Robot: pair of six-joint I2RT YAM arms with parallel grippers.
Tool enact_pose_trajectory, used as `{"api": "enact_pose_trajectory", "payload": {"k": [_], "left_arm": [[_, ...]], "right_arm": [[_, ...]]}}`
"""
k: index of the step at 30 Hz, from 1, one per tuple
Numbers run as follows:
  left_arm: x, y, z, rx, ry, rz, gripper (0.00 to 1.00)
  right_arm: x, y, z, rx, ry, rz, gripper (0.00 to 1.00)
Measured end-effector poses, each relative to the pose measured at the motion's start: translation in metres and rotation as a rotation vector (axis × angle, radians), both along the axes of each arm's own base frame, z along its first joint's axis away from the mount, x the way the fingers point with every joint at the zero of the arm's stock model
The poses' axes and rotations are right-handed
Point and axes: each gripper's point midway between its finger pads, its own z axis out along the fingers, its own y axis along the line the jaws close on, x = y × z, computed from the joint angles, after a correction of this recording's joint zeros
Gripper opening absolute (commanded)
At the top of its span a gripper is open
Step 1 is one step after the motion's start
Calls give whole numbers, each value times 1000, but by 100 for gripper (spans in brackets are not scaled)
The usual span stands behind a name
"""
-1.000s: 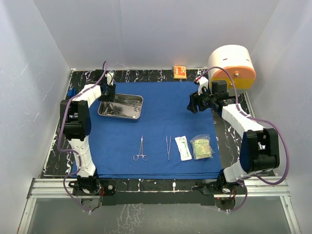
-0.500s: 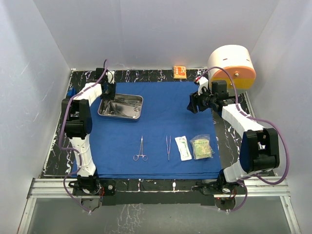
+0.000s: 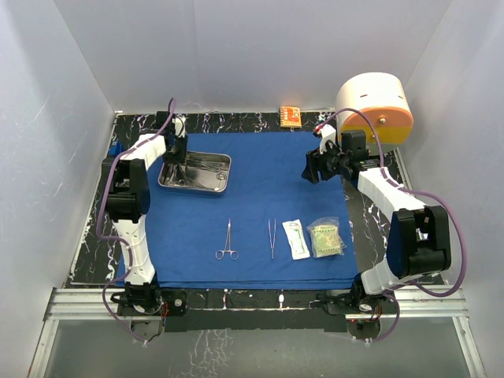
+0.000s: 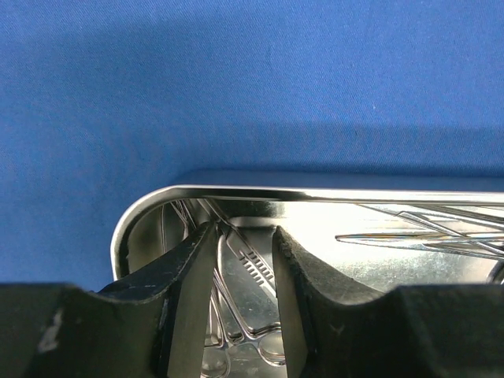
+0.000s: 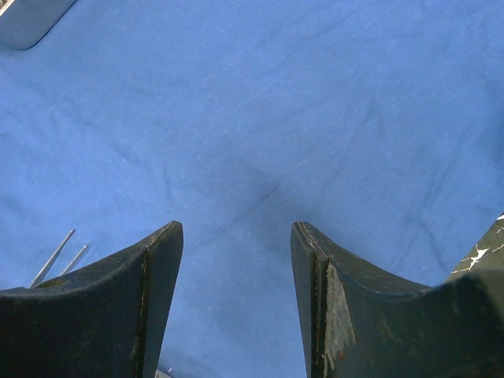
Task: Open and lay out the surgical kit
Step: Pick up the medical item from the container.
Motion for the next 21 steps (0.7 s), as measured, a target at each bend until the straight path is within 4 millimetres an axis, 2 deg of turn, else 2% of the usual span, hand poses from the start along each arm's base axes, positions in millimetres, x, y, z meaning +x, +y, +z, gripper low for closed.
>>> {"api": "enact_pose_trajectory", "payload": {"k": [21], "left_arm": [[-2, 4, -6, 12, 0, 26, 31]], "right_arm": [[0, 0, -2, 1, 5, 1, 56]]}}
